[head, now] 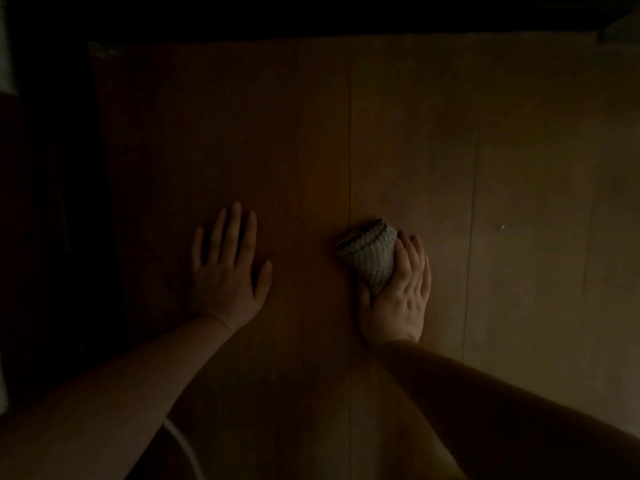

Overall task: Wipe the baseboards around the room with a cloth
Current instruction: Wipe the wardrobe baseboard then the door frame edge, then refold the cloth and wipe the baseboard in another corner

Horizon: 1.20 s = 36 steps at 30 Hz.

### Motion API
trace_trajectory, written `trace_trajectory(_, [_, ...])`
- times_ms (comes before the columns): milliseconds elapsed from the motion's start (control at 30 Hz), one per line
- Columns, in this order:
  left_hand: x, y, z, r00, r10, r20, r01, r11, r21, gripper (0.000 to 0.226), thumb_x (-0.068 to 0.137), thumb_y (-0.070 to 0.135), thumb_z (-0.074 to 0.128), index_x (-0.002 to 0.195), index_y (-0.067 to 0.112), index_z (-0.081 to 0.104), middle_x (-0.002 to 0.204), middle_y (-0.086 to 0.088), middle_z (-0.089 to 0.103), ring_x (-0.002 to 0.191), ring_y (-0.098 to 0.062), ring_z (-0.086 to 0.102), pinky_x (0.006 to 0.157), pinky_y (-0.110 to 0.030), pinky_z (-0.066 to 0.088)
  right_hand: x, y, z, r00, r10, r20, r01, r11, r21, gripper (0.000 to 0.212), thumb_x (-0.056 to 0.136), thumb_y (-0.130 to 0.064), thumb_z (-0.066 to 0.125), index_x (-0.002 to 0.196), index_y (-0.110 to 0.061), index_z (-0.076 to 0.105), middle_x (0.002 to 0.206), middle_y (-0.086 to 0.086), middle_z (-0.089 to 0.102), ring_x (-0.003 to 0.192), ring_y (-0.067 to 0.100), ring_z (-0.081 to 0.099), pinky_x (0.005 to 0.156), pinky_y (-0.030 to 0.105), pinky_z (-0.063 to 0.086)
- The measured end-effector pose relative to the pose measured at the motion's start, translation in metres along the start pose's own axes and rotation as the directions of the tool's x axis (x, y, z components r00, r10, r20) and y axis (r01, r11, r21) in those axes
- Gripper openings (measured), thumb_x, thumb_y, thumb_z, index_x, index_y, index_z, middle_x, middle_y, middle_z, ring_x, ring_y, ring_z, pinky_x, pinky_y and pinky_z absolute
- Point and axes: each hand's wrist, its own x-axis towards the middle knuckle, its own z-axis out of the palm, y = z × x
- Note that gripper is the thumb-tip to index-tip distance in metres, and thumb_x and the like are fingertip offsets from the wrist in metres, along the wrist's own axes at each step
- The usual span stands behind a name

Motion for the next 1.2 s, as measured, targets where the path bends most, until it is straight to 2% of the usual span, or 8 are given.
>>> trace_trajectory(300, [0.004, -0.001, -0.008, 0.996, -0.021, 0.091, 0.017, 0.999, 0.049, 0.074, 0.098, 0.060, 0.007, 0.156, 0.022, -0.015, 0.166, -0.004, -0.017, 0.153, -0.023, -0.010, 0.121, -0.050, 0.000, -0.002, -0.001, -0.004, 1.000, 0.011, 0.006, -0.010, 0.998, -0.056, 0.071, 0.095, -0.040, 0.056, 0.151, -0.012, 0.023, 0.156, 0.010, 0.031, 0.149, 0.024, 0.018, 0.123, 0.041, 0.008])
trace_trajectory(433, [0.004, -0.002, -0.051, 0.947, -0.013, 0.320, 0.030, 0.998, -0.049, 0.071, 0.102, 0.057, 0.013, 0.150, 0.028, -0.031, 0.159, 0.002, -0.038, 0.148, -0.017, -0.028, 0.120, -0.045, -0.013, -0.005, -0.009, -0.008, 1.000, 0.019, 0.016, -0.019, 0.999, -0.042, 0.070, 0.095, -0.036, 0.057, 0.152, -0.014, 0.022, 0.156, 0.009, 0.031, 0.149, 0.025, 0.018, 0.123, 0.045, 0.012])
trace_trajectory(567, [-0.037, 0.022, -0.122, 0.975, 0.055, 0.215, -0.032, 0.993, -0.112, 0.070, 0.105, 0.050, 0.016, 0.146, 0.030, -0.038, 0.157, 0.006, -0.038, 0.146, -0.014, -0.030, 0.121, -0.045, -0.014, -0.003, -0.014, -0.025, 0.987, 0.094, 0.131, -0.108, 0.988, 0.109, 0.067, 0.097, -0.043, 0.053, 0.151, -0.015, 0.027, 0.157, 0.006, 0.031, 0.148, 0.024, 0.022, 0.121, 0.048, 0.019])
trace_trajectory(667, [-0.079, 0.031, -0.159, 0.975, 0.136, 0.175, -0.121, 0.988, -0.093, 0.070, 0.104, 0.054, 0.011, 0.147, 0.029, -0.038, 0.158, 0.007, -0.036, 0.147, -0.013, -0.029, 0.122, -0.044, -0.014, -0.019, -0.032, -0.056, 0.964, 0.137, 0.229, -0.190, 0.955, 0.227, 0.064, 0.098, -0.043, 0.053, 0.150, -0.015, 0.030, 0.151, 0.007, 0.038, 0.138, 0.025, 0.037, 0.114, 0.047, 0.033])
trace_trajectory(800, [-0.150, 0.039, -0.205, 0.973, 0.087, 0.213, -0.060, 0.990, -0.129, 0.067, 0.104, 0.054, 0.009, 0.151, 0.028, -0.030, 0.164, 0.006, -0.023, 0.149, -0.012, -0.023, 0.123, -0.043, -0.011, -0.080, -0.077, -0.138, 0.955, 0.044, 0.293, -0.140, 0.938, 0.316, 0.060, 0.098, -0.036, 0.056, 0.149, -0.015, 0.032, 0.146, 0.004, 0.042, 0.130, 0.018, 0.043, 0.107, 0.032, 0.038])
trace_trajectory(967, [-0.236, 0.068, -0.294, 0.957, 0.074, 0.282, 0.009, 0.960, -0.281, 0.065, 0.103, 0.057, 0.009, 0.156, 0.030, -0.017, 0.167, 0.007, -0.008, 0.152, -0.011, -0.013, 0.124, -0.040, -0.006, -0.153, -0.119, -0.279, 0.936, 0.025, 0.351, -0.160, 0.918, 0.363, 0.058, 0.097, -0.034, 0.058, 0.148, -0.023, 0.033, 0.141, -0.003, 0.043, 0.127, 0.011, 0.043, 0.106, 0.039, 0.043])
trace_trajectory(1100, [-0.302, 0.099, -0.397, 0.944, 0.044, 0.328, 0.085, 0.926, -0.367, 0.065, 0.100, 0.061, 0.008, 0.156, 0.036, -0.012, 0.167, 0.008, -0.006, 0.152, -0.012, -0.010, 0.125, -0.040, -0.002, -0.200, -0.152, -0.406, 0.920, 0.053, 0.389, -0.206, 0.909, 0.363, 0.059, 0.094, -0.030, 0.063, 0.147, -0.030, 0.036, 0.141, -0.007, 0.043, 0.131, 0.012, 0.040, 0.108, 0.045, 0.040])
trace_trajectory(1200, [-0.351, 0.131, -0.483, 0.942, 0.085, 0.323, 0.073, 0.891, -0.448, 0.067, 0.097, 0.063, 0.008, 0.158, 0.037, -0.004, 0.167, 0.010, -0.003, 0.152, -0.009, -0.009, 0.125, -0.039, -0.002, -0.224, -0.183, -0.501, 0.927, 0.055, 0.371, -0.205, 0.902, 0.379, 0.061, 0.092, -0.028, 0.066, 0.146, -0.032, 0.038, 0.140, -0.010, 0.043, 0.131, 0.013, 0.041, 0.106, 0.046, 0.043])
